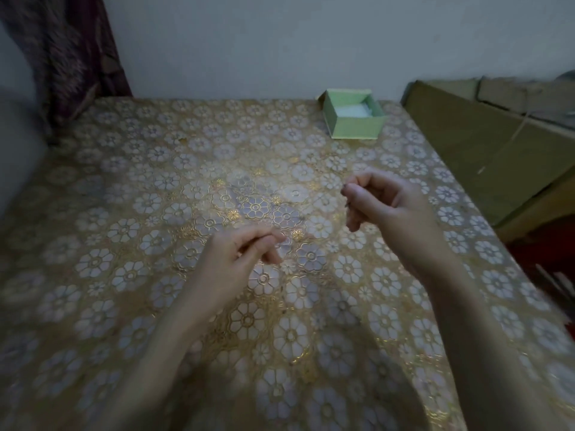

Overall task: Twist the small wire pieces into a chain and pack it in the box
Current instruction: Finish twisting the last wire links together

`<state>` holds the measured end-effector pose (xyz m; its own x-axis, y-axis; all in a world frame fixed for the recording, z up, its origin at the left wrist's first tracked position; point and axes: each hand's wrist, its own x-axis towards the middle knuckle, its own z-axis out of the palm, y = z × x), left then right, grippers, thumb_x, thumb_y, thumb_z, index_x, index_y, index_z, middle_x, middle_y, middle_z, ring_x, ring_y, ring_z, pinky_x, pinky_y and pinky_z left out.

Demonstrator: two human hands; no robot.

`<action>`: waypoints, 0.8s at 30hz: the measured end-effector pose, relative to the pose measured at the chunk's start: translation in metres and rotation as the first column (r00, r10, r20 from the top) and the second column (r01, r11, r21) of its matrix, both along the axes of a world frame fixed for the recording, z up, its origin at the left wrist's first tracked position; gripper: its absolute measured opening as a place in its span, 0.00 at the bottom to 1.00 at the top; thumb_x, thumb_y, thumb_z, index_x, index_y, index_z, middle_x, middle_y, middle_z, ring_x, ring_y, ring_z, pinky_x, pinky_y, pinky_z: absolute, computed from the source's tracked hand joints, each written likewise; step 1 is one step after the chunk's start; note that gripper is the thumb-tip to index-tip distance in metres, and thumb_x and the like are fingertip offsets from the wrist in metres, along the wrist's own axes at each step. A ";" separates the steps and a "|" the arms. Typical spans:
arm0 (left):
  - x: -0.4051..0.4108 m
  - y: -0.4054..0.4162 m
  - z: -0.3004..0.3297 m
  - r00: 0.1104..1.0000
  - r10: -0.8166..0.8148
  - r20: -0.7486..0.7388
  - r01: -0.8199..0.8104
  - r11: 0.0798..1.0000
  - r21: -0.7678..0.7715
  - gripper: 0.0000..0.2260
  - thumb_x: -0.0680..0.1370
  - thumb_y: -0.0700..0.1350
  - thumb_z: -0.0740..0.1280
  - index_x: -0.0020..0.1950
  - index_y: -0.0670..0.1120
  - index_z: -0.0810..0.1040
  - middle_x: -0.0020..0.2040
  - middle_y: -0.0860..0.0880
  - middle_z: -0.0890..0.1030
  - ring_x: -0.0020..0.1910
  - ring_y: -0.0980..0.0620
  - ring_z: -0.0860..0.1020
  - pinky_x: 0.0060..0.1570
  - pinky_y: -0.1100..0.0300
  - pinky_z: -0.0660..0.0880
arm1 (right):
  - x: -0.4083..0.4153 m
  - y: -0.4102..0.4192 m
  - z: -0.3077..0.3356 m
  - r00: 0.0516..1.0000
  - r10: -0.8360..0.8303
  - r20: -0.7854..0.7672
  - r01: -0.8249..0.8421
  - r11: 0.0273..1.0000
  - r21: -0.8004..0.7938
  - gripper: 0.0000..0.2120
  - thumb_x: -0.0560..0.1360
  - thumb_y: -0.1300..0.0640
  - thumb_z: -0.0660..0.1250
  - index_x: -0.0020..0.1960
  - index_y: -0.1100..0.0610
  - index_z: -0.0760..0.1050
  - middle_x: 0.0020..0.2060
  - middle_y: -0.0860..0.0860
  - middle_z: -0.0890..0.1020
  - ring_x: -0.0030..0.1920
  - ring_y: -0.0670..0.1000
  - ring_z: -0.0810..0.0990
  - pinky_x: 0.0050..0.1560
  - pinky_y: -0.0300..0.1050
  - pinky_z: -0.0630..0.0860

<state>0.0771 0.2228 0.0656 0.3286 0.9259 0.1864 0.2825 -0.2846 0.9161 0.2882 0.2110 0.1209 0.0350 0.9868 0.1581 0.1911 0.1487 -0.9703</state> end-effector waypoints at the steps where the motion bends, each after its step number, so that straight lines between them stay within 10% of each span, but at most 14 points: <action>1: -0.004 -0.004 -0.001 1.000 0.015 -0.007 -0.015 1.000 -0.008 0.11 0.77 0.37 0.64 0.47 0.52 0.81 0.36 0.54 0.83 0.36 0.57 0.80 0.42 0.66 0.76 | 0.000 -0.003 0.003 1.000 -0.001 0.030 0.002 1.000 -0.006 0.06 0.77 0.65 0.63 0.41 0.61 0.75 0.30 0.55 0.76 0.29 0.47 0.76 0.32 0.38 0.75; 14: -0.044 -0.073 0.020 0.989 0.127 -0.078 -0.136 0.984 -0.112 0.11 0.78 0.36 0.63 0.47 0.50 0.81 0.38 0.51 0.85 0.34 0.58 0.80 0.35 0.71 0.73 | -0.026 -0.050 0.077 0.913 0.025 0.407 -0.068 0.993 0.092 0.05 0.77 0.58 0.64 0.43 0.56 0.76 0.31 0.50 0.80 0.30 0.44 0.77 0.37 0.41 0.77; 19: -0.058 -0.094 0.032 0.954 0.058 -0.294 -0.094 0.989 -0.112 0.10 0.79 0.42 0.64 0.53 0.57 0.78 0.49 0.61 0.81 0.46 0.65 0.79 0.49 0.68 0.76 | -0.042 -0.070 0.112 0.611 0.060 0.789 -0.197 0.977 0.078 0.06 0.78 0.53 0.63 0.50 0.52 0.77 0.40 0.45 0.83 0.39 0.44 0.80 0.39 0.36 0.75; 24: -0.055 -0.110 0.076 0.989 0.145 -0.026 -0.146 0.987 -0.063 0.11 0.81 0.48 0.56 0.60 0.55 0.75 0.56 0.60 0.79 0.57 0.62 0.77 0.60 0.59 0.73 | -0.060 -0.091 0.132 0.475 0.144 0.868 -0.333 0.943 0.025 0.06 0.78 0.54 0.63 0.51 0.51 0.78 0.43 0.45 0.82 0.41 0.42 0.80 0.35 0.27 0.72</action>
